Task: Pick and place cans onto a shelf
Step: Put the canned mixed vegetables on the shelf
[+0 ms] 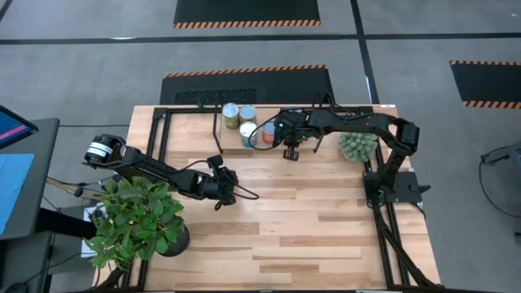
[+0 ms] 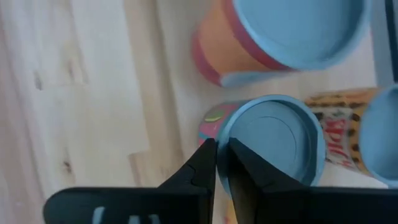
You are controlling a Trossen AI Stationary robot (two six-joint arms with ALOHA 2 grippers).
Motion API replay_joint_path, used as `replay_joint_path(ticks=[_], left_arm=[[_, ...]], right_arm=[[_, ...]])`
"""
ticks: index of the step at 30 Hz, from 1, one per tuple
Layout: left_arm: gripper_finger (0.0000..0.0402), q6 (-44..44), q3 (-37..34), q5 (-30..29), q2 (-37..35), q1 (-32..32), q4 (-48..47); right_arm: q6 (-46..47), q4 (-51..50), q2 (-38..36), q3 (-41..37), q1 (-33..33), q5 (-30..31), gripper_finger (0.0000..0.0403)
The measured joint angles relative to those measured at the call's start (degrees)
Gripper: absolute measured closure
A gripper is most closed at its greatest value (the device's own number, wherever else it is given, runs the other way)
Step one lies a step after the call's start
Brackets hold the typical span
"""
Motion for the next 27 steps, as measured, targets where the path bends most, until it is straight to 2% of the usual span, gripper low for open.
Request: replay_joint_path(ticks=[27], left_arm=[[0.0308,0.0,0.0,0.0,0.0,0.0,0.0]], right_arm=[[-1.1,-0.4,-0.1,0.0,0.1,-1.0,0.0346]])
